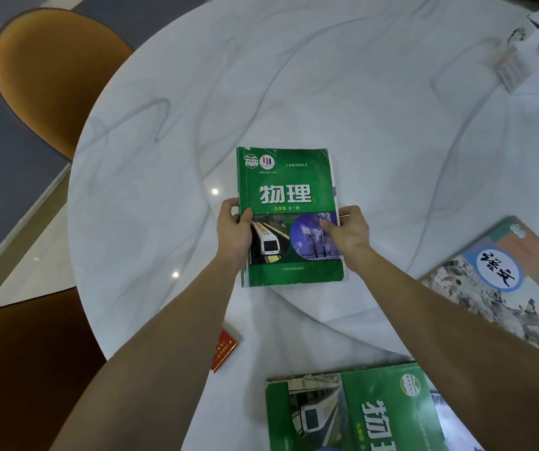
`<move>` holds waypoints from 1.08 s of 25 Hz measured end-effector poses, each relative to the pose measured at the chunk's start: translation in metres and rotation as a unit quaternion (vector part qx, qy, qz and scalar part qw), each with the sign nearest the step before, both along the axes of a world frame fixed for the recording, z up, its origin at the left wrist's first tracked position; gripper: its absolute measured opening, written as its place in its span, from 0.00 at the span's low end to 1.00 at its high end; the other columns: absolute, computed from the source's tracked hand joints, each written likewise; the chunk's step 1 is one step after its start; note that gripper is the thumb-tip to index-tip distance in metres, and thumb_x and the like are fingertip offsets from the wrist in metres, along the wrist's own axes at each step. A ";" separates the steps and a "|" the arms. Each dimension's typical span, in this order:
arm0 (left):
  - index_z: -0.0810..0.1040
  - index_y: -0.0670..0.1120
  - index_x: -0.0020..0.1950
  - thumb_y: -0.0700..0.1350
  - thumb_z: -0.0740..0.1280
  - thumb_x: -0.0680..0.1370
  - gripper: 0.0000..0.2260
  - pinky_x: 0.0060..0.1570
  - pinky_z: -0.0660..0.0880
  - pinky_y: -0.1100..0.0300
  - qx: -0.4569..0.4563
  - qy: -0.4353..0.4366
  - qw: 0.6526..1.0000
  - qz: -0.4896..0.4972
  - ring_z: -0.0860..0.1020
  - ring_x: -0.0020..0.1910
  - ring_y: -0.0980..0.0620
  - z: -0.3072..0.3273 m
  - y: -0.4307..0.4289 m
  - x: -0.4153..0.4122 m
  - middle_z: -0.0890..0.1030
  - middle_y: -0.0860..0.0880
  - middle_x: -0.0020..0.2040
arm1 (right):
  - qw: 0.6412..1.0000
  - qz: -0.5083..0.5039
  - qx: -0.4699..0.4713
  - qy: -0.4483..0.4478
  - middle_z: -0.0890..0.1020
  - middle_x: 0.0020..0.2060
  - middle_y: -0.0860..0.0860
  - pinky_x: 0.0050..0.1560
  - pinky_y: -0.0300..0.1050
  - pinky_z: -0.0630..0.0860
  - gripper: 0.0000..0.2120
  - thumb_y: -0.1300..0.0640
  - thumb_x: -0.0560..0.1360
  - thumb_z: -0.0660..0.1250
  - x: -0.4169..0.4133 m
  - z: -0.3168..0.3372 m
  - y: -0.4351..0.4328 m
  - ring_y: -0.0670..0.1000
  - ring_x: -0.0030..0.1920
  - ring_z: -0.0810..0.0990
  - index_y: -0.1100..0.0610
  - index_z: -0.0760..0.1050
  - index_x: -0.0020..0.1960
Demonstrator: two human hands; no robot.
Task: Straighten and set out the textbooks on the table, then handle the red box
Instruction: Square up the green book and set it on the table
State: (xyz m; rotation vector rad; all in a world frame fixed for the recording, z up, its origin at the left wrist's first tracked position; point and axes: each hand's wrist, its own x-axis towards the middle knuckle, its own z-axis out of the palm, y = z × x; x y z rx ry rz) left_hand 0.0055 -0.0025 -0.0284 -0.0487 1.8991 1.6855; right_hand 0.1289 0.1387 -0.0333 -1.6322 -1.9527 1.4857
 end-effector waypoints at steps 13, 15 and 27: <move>0.68 0.42 0.62 0.38 0.60 0.81 0.10 0.40 0.80 0.52 -0.061 0.023 0.980 -0.186 0.81 0.38 0.46 0.019 0.078 0.046 0.81 0.40 0.47 | 0.989 -0.145 0.006 0.018 0.79 0.52 0.59 0.42 0.43 0.73 0.16 0.61 0.75 0.68 0.096 0.021 0.026 0.54 0.44 0.76 0.61 0.69 0.61; 0.69 0.43 0.60 0.38 0.60 0.80 0.09 0.49 0.80 0.47 -0.079 0.029 0.974 -0.209 0.82 0.46 0.41 0.011 0.085 0.057 0.80 0.37 0.54 | 0.989 -0.150 0.007 0.000 0.79 0.55 0.61 0.46 0.44 0.73 0.16 0.62 0.75 0.68 0.109 0.016 0.027 0.54 0.44 0.75 0.62 0.69 0.61; 0.74 0.38 0.62 0.38 0.61 0.78 0.13 0.52 0.79 0.50 -0.247 0.215 0.906 -0.267 0.80 0.53 0.40 0.000 0.090 0.074 0.81 0.38 0.57 | 0.980 -0.044 0.075 -0.178 0.81 0.55 0.63 0.54 0.49 0.77 0.14 0.60 0.78 0.63 0.116 0.016 0.024 0.61 0.55 0.80 0.66 0.73 0.60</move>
